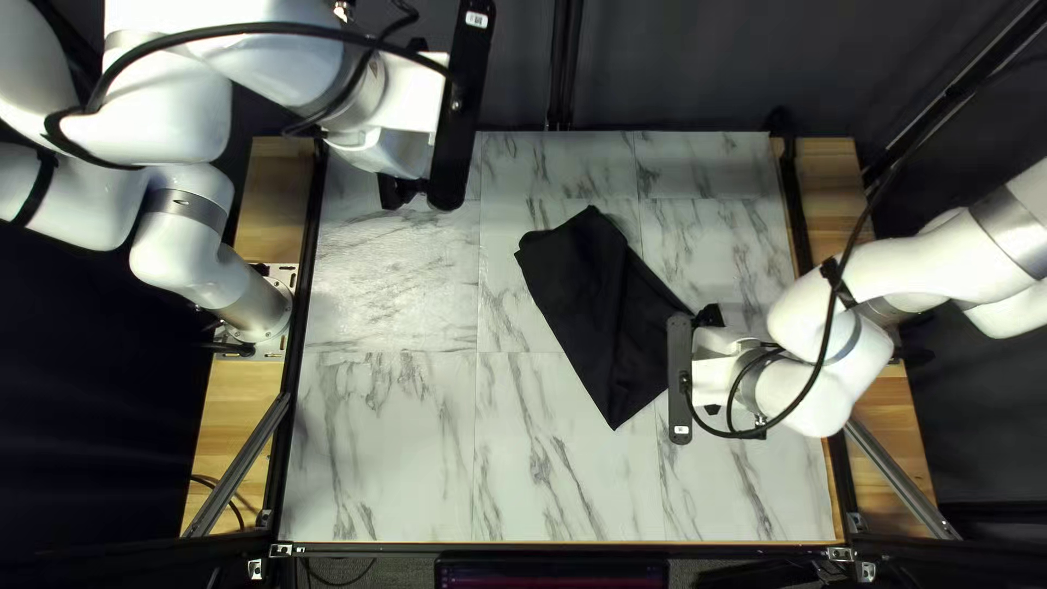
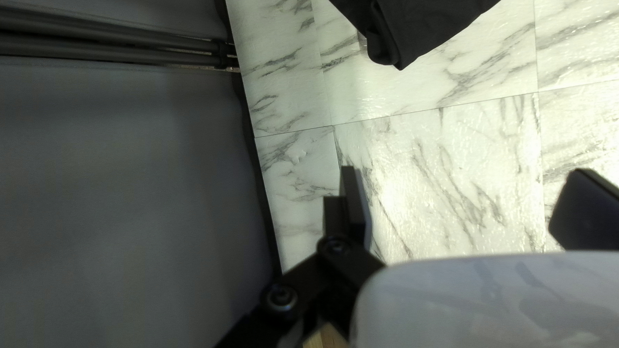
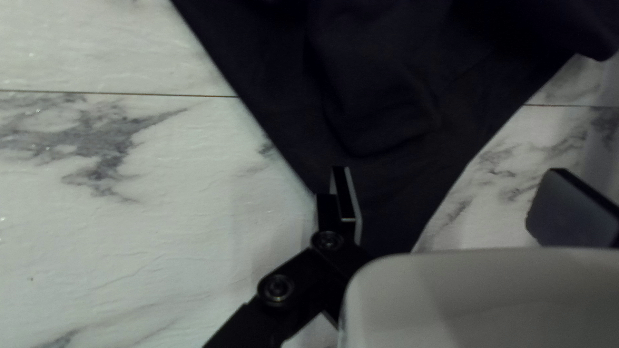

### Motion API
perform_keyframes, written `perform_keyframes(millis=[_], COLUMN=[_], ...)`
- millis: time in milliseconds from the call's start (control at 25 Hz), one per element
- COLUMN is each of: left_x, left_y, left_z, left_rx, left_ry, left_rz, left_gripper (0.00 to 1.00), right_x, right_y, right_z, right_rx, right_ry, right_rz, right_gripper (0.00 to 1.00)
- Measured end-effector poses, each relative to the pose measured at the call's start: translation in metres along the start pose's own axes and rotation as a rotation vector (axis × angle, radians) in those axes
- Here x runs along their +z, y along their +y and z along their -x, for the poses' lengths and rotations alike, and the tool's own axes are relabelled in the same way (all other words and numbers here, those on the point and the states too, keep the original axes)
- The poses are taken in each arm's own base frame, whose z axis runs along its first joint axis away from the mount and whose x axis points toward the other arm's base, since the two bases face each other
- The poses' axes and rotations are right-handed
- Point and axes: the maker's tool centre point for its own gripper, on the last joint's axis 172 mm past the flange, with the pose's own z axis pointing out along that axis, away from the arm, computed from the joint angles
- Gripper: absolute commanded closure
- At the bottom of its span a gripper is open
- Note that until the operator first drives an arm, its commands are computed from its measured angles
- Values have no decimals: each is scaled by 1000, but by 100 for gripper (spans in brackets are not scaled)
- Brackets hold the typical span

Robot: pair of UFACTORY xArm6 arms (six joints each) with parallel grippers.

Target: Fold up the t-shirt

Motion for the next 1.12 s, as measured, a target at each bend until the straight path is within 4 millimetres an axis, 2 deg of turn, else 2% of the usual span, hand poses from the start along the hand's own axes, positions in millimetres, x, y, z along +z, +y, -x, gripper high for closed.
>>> perform_keyframes(millis=[160, 400, 520, 600, 640, 720, 760, 800, 840, 880, 920, 1120], left_x=[0, 0, 0, 0, 0, 0, 0, 0, 0, 0, 0, 0], left_y=[0, 0, 0, 0, 0, 0, 0, 0, 0, 0, 0, 0], left_z=[0, 0, 0, 0, 0, 0, 0, 0, 0, 0, 0, 0], left_rx=[0, 0, 0, 0, 0, 0, 0, 0, 0, 0, 0, 0], left_ry=[0, 0, 0, 0, 0, 0, 0, 0, 0, 0, 0, 0], left_rz=[0, 0, 0, 0, 0, 0, 0, 0, 0, 0, 0, 0], left_gripper=[0, 0, 0, 0, 0, 0, 0, 0, 0, 0, 0, 0], right_x=[9, 18, 23, 27, 28, 30, 31, 32, 32, 32, 33, 29], right_y=[1, 3, 2, 2, 1, 0, 0, 0, 0, 0, 1, 4], right_z=[-1, -11, -13, -11, -11, -10, -11, -11, -11, -11, -11, -11], right_rx=[-25, -44, -52, -55, -55, -56, -56, -56, -56, -56, -55, -52], right_ry=[-11, -20, -23, -26, -28, -32, -34, -36, -38, -39, -40, -47], right_rz=[0, 14, 14, 12, 11, 10, 10, 10, 9, 9, 9, 13], right_gripper=[0, 8, 8, 14, 24, 32, 39, 50, 82, 96, 100, 100])
